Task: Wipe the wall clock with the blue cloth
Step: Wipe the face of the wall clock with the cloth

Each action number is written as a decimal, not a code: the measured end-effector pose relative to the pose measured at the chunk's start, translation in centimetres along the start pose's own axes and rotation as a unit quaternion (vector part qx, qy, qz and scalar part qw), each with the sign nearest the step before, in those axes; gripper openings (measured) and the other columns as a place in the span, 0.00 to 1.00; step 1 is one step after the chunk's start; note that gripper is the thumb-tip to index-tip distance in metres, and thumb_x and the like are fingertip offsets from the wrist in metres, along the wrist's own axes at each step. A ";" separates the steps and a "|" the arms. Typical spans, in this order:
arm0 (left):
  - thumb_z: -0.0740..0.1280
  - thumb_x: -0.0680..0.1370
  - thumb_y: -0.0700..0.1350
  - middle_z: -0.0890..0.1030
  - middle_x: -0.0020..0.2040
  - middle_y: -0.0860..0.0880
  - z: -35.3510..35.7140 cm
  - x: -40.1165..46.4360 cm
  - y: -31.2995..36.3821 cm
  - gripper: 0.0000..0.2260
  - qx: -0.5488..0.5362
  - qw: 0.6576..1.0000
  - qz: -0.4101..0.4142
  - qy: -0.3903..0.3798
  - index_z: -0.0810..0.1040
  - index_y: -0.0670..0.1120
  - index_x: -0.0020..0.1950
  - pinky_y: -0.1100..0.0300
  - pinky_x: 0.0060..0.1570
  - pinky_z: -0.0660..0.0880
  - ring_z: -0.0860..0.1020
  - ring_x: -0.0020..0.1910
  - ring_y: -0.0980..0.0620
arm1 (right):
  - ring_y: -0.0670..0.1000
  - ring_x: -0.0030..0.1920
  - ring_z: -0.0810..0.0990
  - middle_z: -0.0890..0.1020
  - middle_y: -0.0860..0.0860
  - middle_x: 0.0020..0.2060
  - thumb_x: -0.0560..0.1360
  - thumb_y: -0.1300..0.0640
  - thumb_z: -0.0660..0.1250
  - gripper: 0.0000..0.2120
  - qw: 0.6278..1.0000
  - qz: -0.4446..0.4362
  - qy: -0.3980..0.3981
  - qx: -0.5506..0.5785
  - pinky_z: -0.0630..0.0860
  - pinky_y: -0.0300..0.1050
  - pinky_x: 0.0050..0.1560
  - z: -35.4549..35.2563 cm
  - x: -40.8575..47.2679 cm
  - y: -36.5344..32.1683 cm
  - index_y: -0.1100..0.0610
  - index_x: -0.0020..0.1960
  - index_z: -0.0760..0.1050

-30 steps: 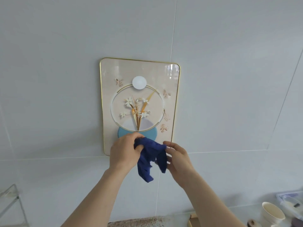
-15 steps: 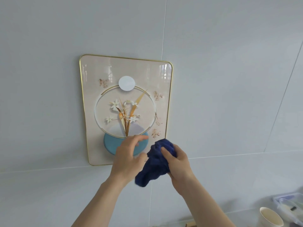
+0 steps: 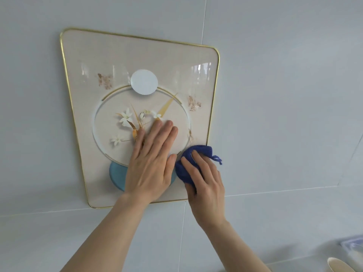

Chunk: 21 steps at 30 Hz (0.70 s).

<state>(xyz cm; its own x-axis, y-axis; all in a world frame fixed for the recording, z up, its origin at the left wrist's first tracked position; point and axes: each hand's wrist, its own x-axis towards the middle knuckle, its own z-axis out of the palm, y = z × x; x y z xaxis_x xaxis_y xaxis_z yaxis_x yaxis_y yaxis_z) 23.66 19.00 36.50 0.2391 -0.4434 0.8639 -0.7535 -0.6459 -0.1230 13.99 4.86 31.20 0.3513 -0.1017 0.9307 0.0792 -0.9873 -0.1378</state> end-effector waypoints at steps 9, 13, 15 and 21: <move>0.48 0.87 0.49 0.55 0.87 0.52 3.6 0.0 -1.1 0.26 0.030 0.995 0.019 0.093 0.57 0.47 0.86 0.47 0.85 0.44 0.52 0.87 0.49 | 0.60 0.64 0.75 0.79 0.55 0.63 0.76 0.68 0.71 0.16 0.994 -0.061 0.076 -0.047 0.72 0.51 0.66 2.9 1.0 2.2 0.57 0.63 0.83; 0.49 0.87 0.49 0.54 0.87 0.51 3.8 -0.1 -1.2 0.27 0.044 0.993 0.023 0.106 0.55 0.47 0.87 0.47 0.85 0.44 0.51 0.87 0.49 | 0.58 0.60 0.75 0.83 0.56 0.58 0.77 0.70 0.72 0.14 0.995 -0.034 0.097 -0.006 0.75 0.52 0.65 3.0 1.5 1.8 0.59 0.60 0.84; 0.49 0.87 0.49 0.55 0.87 0.51 3.8 -0.1 -1.1 0.27 0.044 0.993 0.022 0.110 0.55 0.47 0.87 0.47 0.85 0.44 0.51 0.87 0.49 | 0.58 0.60 0.76 0.84 0.57 0.57 0.78 0.68 0.71 0.13 0.994 -0.015 0.109 0.007 0.75 0.50 0.66 3.2 1.3 1.3 0.59 0.60 0.84; 0.49 0.87 0.48 0.56 0.87 0.51 3.5 -0.1 -0.9 0.26 0.033 0.994 0.020 0.107 0.56 0.47 0.86 0.47 0.85 0.45 0.53 0.87 0.49 | 0.59 0.55 0.78 0.85 0.57 0.52 0.78 0.69 0.69 0.10 0.993 -0.033 0.109 -0.013 0.77 0.49 0.60 2.8 1.2 1.2 0.62 0.57 0.85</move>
<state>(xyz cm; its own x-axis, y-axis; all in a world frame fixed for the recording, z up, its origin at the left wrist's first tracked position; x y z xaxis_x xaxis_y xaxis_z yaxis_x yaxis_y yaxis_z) 26.47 17.49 34.83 0.0680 -0.3323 0.9407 -0.7170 -0.6719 -0.1855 17.08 3.93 31.20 0.1366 -0.0588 0.9889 0.0700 -0.9952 -0.0688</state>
